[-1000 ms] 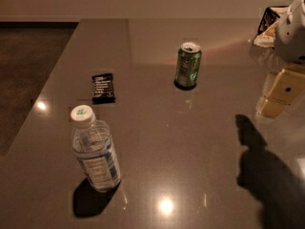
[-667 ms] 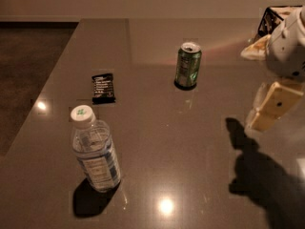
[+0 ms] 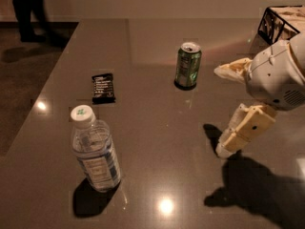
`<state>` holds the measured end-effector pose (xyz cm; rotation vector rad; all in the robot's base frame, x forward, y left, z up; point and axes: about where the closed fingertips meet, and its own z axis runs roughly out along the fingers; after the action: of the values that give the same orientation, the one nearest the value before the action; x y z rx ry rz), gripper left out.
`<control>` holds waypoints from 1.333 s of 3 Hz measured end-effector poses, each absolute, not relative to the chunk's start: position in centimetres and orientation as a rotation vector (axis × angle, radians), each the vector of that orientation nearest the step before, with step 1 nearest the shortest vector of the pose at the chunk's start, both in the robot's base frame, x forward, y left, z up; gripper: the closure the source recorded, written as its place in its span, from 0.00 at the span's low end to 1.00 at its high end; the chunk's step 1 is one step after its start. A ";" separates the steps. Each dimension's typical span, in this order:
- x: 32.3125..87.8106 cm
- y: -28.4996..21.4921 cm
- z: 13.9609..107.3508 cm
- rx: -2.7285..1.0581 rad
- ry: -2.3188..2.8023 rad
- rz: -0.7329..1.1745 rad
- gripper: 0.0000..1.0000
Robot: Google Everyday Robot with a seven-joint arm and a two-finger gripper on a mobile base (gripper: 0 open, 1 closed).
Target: Knock blue plastic bottle over
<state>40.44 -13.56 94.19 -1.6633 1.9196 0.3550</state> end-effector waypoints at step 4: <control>37.5 -3.8 91.3 -1.555 1.665 0.672 0.00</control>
Offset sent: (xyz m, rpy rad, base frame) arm -0.0292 0.0773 -0.0235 0.3426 0.0161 0.1013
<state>37.50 -3.76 91.29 -1.5548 1.6651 0.6715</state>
